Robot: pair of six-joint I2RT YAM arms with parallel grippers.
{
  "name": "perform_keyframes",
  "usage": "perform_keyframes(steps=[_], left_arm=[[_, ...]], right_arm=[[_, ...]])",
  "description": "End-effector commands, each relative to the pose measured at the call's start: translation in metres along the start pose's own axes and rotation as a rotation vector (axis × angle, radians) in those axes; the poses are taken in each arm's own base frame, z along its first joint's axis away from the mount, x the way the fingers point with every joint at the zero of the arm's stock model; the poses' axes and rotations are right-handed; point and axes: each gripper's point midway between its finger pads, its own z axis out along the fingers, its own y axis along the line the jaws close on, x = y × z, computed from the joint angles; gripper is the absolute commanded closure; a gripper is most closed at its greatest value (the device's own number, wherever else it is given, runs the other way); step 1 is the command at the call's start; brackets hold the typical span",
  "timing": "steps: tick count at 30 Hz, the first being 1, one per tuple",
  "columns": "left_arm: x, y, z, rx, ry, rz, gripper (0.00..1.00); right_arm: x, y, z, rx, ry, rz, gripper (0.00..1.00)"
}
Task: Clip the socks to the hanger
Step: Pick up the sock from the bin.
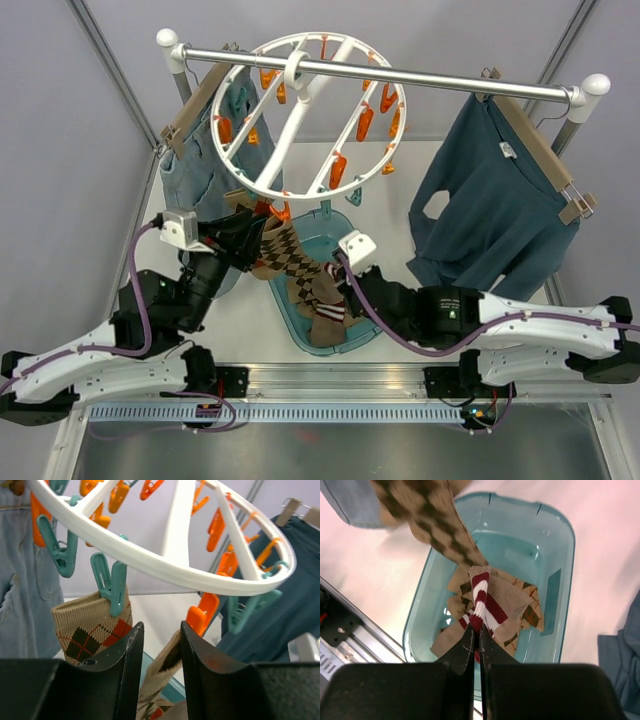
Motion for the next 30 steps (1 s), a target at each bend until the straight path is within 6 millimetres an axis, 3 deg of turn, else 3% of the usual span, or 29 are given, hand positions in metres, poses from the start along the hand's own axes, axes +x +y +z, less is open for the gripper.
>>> perform_keyframes(steps=[1, 9, 13, 16, 17, 20, 26, 30], left_arm=[[-0.005, -0.022, -0.008, 0.161, -0.002, -0.013, 0.57], [-0.013, -0.077, -0.042, 0.579, -0.050, 0.079, 0.50], [0.001, -0.107, -0.056, 0.769, -0.020, 0.142, 0.47], [0.008, -0.119, -0.054, 0.818, 0.006, 0.189, 0.47], [0.021, -0.122, -0.049, 0.819, 0.043, 0.214, 0.47], [0.033, -0.134, -0.044, 0.855, 0.071, 0.258, 0.46], [0.051, -0.146, -0.025, 0.851, 0.109, 0.348, 0.44], [0.065, -0.149, -0.025, 0.872, 0.150, 0.367, 0.44]], right_arm=[[-0.027, -0.016, -0.020, 0.039, -0.028, -0.041, 1.00], [-0.058, -0.021, -0.044, 0.016, -0.037, -0.117, 1.00], [-0.074, -0.020, -0.057, -0.034, -0.049, -0.144, 1.00], [-0.084, -0.015, -0.067, -0.092, -0.055, -0.163, 1.00], [-0.090, -0.014, -0.071, -0.109, -0.065, -0.160, 1.00], [-0.093, -0.010, -0.078, -0.152, -0.057, -0.181, 1.00], [-0.100, -0.008, -0.088, -0.195, -0.059, -0.190, 1.00], [-0.103, -0.011, -0.091, -0.184, -0.054, -0.192, 1.00]])
